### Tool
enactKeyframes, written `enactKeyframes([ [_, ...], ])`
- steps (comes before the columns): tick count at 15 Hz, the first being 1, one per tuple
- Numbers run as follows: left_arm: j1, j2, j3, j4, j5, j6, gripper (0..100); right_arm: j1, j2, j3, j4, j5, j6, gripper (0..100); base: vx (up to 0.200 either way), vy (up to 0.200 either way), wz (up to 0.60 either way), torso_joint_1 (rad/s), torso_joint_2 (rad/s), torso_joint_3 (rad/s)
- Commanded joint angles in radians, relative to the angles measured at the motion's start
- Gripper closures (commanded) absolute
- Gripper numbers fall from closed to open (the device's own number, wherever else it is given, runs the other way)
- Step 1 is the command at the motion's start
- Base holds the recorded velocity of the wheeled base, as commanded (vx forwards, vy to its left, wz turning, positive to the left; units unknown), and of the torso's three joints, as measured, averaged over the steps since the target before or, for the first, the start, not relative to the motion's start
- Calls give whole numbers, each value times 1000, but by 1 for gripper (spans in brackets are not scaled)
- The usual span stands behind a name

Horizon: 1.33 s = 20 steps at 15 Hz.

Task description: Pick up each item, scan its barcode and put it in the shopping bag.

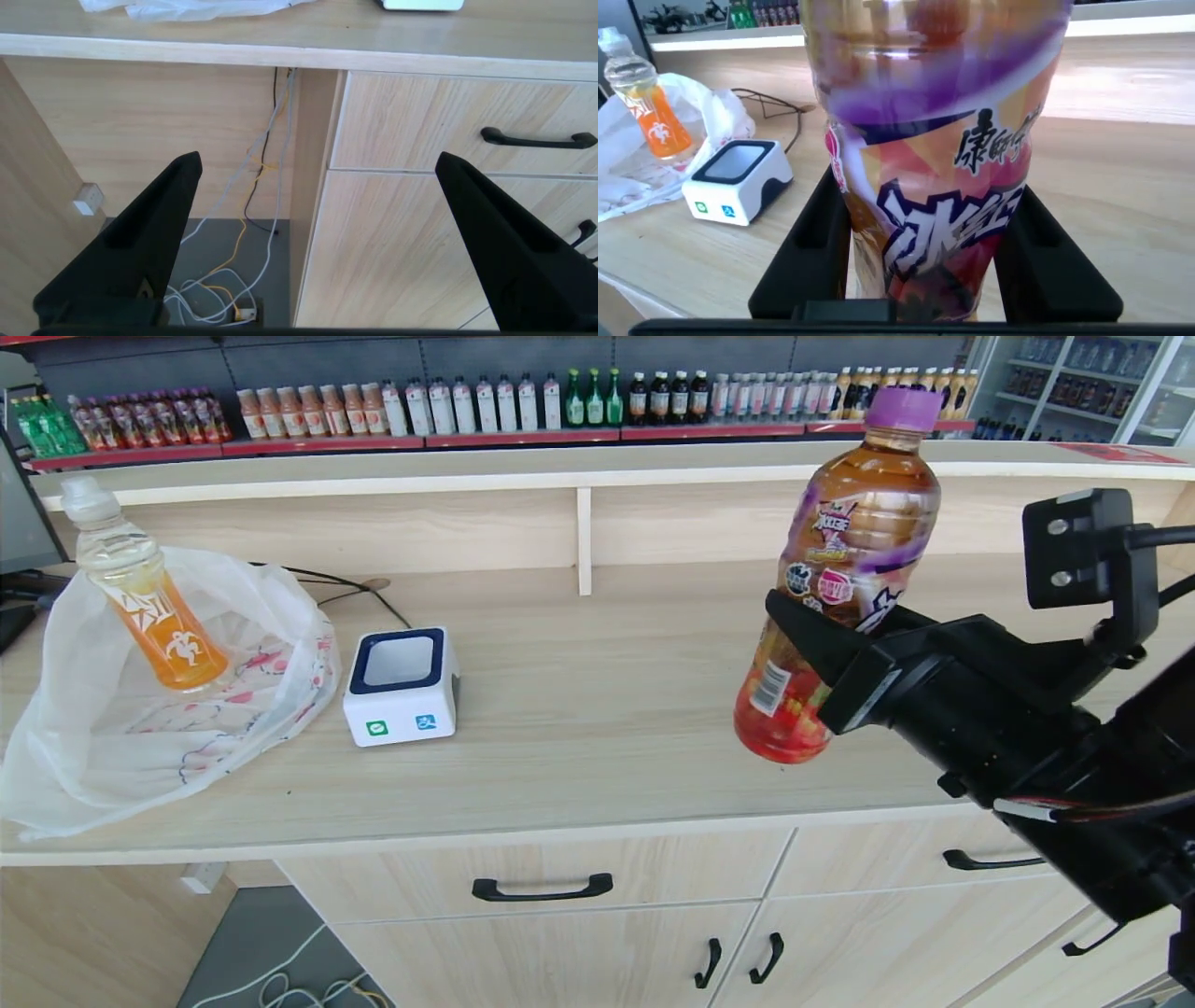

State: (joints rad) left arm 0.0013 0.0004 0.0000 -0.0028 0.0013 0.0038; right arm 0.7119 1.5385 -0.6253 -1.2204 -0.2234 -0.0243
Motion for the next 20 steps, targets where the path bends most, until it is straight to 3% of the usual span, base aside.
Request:
enactKeyframes([
  [1,0,0,0,0,0,1,0,8,2,6,-4,19,30,100,0,0,0,0,0,0],
  [6,0,0,0,0,0,1,0,26,6,1,-10,203,178,100,0,0,0,0,0,0],
  [10,0,0,0,0,0,1,0,26,41,-7,-125,334,290,100,0,0,0,0,0,0],
  [14,0,0,0,1,0,-1,0,14,40,-10,-152,495,405,100,0,0,0,0,0,0],
  [20,0,0,0,0,0,1,0,14,86,-129,-152,613,521,100,0,0,0,0,0,0],
])
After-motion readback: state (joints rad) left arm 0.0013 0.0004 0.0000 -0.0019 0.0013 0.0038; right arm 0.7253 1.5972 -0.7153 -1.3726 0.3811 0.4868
